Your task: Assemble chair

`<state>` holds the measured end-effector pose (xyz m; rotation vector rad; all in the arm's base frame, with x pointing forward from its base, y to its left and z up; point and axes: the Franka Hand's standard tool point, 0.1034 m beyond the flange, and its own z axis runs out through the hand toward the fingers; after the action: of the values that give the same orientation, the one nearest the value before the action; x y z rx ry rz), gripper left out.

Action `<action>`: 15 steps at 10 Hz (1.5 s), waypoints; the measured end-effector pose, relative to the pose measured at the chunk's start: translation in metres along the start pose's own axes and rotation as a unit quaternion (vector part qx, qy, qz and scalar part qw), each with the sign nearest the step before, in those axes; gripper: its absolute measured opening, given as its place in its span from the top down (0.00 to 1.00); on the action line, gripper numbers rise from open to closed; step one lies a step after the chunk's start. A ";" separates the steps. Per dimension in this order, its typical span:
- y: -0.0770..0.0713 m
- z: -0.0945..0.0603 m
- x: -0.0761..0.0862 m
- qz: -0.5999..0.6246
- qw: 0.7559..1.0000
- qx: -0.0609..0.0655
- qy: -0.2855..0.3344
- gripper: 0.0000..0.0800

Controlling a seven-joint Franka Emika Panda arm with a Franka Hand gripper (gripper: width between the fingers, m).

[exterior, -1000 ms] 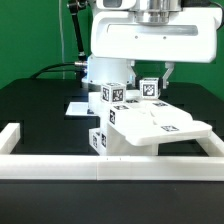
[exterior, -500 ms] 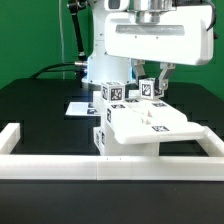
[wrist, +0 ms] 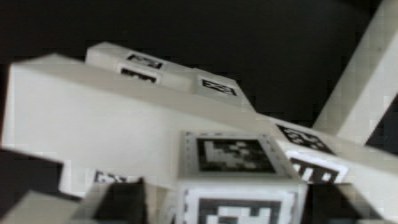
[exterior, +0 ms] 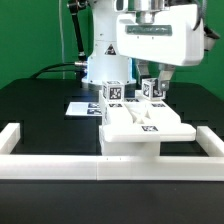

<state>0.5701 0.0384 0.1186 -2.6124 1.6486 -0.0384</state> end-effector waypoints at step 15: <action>-0.001 -0.001 0.000 -0.558 0.830 -0.005 0.003 0.19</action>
Offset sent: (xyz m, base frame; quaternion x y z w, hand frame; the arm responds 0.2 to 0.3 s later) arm -0.0023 0.0069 0.0004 0.0202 -0.0138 -0.2803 0.9596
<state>0.5708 0.0390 0.1196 -3.1212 -0.0906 -0.0783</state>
